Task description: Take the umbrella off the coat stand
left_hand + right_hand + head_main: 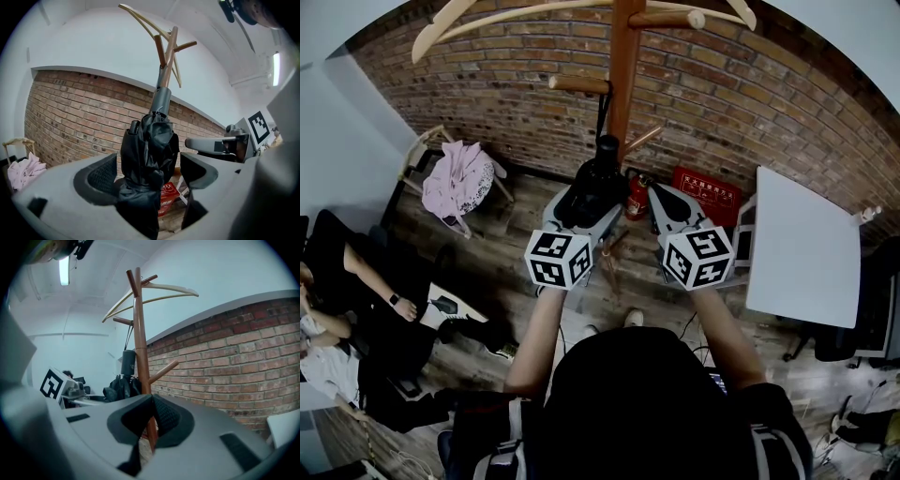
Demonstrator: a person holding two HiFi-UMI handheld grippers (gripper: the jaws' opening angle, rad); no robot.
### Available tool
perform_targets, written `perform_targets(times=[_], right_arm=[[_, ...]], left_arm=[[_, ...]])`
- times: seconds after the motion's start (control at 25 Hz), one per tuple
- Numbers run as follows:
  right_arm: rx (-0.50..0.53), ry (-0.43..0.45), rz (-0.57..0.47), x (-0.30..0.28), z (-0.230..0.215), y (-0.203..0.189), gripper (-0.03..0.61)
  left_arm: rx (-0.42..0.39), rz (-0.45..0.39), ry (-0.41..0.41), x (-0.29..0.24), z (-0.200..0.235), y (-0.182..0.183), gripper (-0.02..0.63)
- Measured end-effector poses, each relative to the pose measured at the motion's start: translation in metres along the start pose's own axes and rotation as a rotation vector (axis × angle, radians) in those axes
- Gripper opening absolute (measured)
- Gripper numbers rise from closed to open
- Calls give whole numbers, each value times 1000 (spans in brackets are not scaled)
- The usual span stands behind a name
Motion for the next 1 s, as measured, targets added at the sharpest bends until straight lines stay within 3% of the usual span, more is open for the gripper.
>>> perform_targets(times=[0.36,1.0], right_arm=[[-11,-7,14,-6,-9,-4,29],[-29,-2,31,-15,-19,-12,29]], left_arm=[[-30,41,-3,-20,2,-1,402],[-53,19,16,-31,9,0,399]])
Point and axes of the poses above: the fingertips, and each gripper's own axes: x backward along the fingers, z to its left, y out of its top, the point moved 8 cm from there along x, backward along the fingers, and after that the axes turned 15 degrees about x, right-handed, at the moved point
